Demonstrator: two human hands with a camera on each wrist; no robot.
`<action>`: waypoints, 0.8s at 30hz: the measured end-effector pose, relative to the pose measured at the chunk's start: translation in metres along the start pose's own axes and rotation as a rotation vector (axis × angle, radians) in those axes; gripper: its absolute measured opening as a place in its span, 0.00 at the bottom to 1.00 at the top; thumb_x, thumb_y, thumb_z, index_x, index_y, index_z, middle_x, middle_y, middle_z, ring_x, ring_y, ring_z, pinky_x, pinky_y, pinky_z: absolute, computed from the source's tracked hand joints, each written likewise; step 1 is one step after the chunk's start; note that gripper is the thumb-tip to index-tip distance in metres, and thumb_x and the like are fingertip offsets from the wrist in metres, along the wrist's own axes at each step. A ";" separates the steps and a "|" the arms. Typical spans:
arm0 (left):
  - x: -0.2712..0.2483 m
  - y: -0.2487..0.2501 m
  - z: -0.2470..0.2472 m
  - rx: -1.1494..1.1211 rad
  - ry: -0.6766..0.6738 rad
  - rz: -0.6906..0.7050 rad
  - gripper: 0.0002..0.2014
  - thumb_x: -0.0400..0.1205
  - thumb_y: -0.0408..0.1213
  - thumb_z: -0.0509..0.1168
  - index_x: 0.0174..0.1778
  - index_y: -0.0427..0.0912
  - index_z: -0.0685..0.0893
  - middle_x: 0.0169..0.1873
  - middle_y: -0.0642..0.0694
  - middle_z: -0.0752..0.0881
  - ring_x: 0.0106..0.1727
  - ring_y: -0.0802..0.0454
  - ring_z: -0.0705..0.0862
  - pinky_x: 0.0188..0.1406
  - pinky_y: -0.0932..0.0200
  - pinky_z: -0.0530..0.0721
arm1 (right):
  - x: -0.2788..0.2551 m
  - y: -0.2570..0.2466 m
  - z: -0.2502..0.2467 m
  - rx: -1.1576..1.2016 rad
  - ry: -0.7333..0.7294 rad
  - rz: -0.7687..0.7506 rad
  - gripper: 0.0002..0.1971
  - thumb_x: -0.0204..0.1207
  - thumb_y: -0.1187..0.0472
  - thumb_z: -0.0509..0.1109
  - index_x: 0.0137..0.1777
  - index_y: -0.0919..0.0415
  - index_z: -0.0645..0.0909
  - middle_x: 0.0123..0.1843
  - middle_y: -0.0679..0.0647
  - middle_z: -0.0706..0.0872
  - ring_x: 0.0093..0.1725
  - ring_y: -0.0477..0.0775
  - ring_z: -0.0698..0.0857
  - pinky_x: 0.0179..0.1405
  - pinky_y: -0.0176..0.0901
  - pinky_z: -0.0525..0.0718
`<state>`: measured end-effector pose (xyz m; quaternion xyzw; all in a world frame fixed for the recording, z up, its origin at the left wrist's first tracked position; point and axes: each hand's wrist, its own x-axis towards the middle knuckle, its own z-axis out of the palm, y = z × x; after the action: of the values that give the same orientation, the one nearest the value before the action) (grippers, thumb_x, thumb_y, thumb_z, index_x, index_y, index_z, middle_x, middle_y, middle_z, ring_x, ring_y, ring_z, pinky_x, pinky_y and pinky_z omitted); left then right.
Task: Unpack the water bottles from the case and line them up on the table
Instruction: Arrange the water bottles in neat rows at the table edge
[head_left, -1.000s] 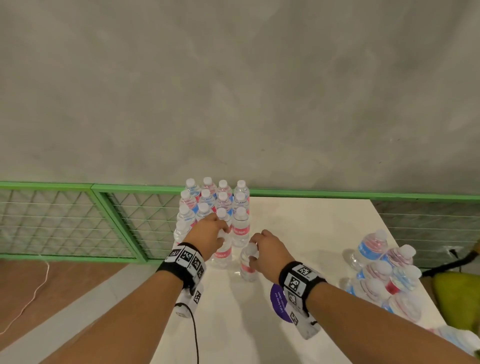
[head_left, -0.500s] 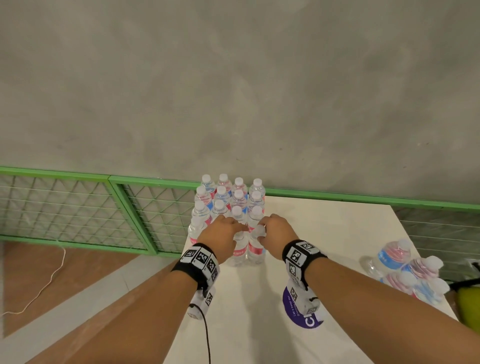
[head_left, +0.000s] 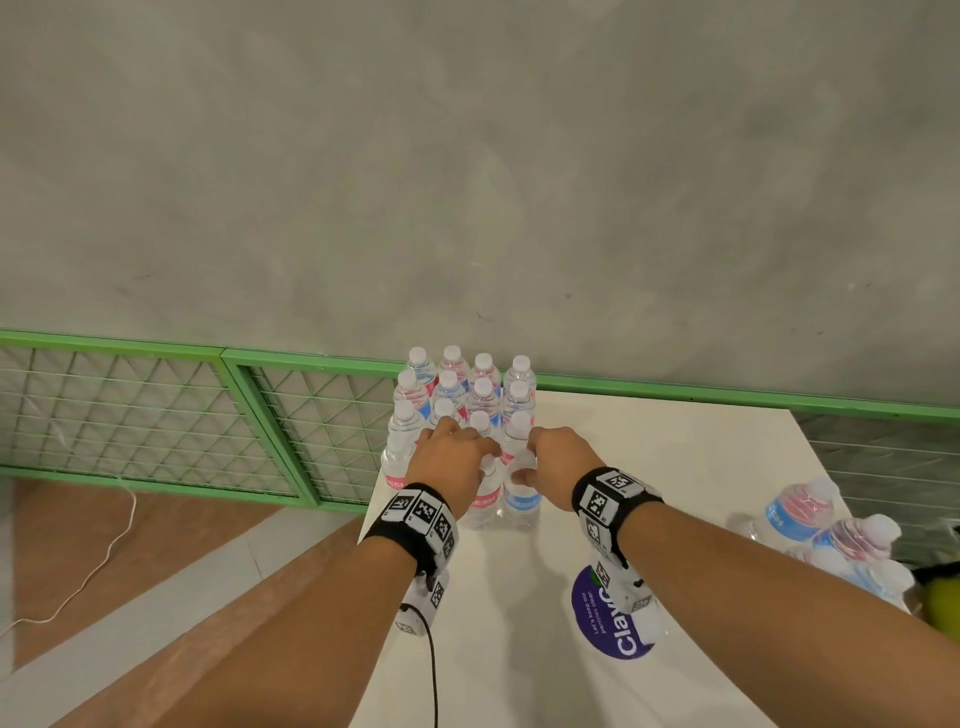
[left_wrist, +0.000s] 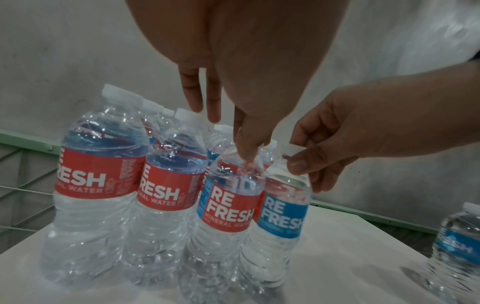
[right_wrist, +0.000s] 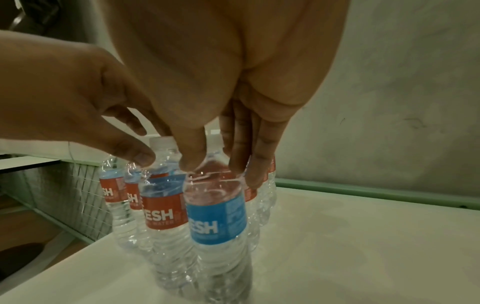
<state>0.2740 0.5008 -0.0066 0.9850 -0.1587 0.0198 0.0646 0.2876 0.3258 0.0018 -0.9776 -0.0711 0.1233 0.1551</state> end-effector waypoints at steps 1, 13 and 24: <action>-0.001 0.000 0.000 0.007 0.010 -0.007 0.20 0.81 0.40 0.66 0.68 0.61 0.79 0.63 0.56 0.83 0.67 0.46 0.72 0.64 0.48 0.72 | 0.000 0.000 0.001 -0.002 0.002 0.007 0.26 0.72 0.43 0.75 0.62 0.61 0.78 0.56 0.57 0.86 0.55 0.60 0.85 0.50 0.47 0.83; -0.008 0.000 0.001 -0.074 -0.026 -0.071 0.25 0.78 0.37 0.65 0.69 0.64 0.76 0.66 0.60 0.81 0.71 0.50 0.70 0.69 0.46 0.70 | -0.002 0.004 0.003 0.051 0.027 -0.104 0.22 0.70 0.61 0.76 0.64 0.53 0.80 0.57 0.57 0.81 0.57 0.59 0.82 0.54 0.43 0.78; -0.010 0.003 0.001 -0.106 -0.033 -0.068 0.30 0.78 0.38 0.69 0.74 0.58 0.69 0.67 0.52 0.79 0.72 0.47 0.72 0.73 0.48 0.70 | -0.012 0.005 0.006 0.261 0.063 0.038 0.31 0.68 0.61 0.79 0.71 0.52 0.74 0.61 0.56 0.83 0.59 0.56 0.84 0.57 0.43 0.82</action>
<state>0.2636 0.5013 -0.0080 0.9852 -0.1269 -0.0070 0.1149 0.2751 0.3209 -0.0031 -0.9537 -0.0312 0.1036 0.2807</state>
